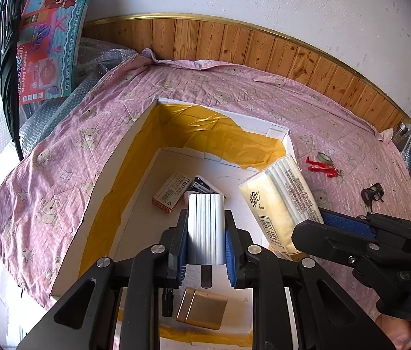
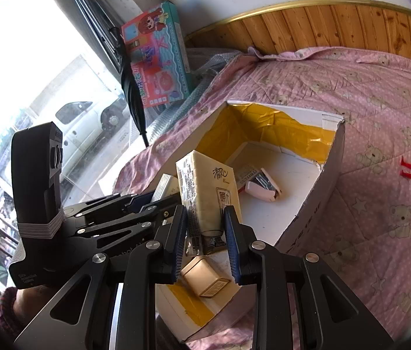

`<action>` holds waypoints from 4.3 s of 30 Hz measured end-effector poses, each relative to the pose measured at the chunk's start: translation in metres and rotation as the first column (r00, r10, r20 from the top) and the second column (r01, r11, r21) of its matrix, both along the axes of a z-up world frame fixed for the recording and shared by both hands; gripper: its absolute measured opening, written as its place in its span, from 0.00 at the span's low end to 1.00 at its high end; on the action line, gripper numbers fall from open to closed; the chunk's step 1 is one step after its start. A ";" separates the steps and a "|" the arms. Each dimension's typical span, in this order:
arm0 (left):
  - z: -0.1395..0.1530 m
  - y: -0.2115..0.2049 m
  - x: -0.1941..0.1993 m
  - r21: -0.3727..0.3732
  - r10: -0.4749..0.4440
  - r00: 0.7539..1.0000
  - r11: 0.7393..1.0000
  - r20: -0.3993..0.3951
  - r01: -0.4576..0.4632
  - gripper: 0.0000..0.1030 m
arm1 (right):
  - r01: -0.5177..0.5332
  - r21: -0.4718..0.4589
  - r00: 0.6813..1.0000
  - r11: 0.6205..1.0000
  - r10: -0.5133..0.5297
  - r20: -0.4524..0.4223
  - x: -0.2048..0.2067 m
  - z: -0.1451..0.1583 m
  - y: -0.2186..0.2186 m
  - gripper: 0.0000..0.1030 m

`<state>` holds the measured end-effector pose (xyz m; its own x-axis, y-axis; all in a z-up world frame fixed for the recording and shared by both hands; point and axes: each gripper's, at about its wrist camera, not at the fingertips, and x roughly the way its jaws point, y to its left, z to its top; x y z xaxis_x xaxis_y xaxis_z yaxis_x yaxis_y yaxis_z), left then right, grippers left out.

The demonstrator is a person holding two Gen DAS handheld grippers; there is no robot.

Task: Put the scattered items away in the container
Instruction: 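Open both tools over the box to drop the charger and tissue pack, then withdraw both tools from the box toward the red toy figure and tube, then close the left tool on the red toy figure while the right tool grasps the small tube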

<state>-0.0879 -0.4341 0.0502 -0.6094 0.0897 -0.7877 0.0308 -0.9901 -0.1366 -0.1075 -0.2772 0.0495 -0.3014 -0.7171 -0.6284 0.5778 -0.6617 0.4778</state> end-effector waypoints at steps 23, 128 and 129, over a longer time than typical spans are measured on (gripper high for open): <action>-0.035 -0.001 -0.027 0.137 0.029 0.989 0.989 0.148 -0.050 0.21 | 0.047 0.138 0.998 0.989 -0.042 -0.037 -0.034 -0.020 -0.021 0.26; -0.132 0.301 -0.240 -0.048 -0.468 0.851 0.869 0.239 0.492 0.54 | 0.731 -0.047 0.658 0.681 -0.685 0.313 -0.024 -0.135 0.341 0.40; -0.133 0.300 -0.238 -0.013 -0.472 0.852 0.873 0.225 0.487 0.56 | 0.734 -0.041 0.654 0.678 -0.690 0.309 -0.024 -0.136 0.343 0.40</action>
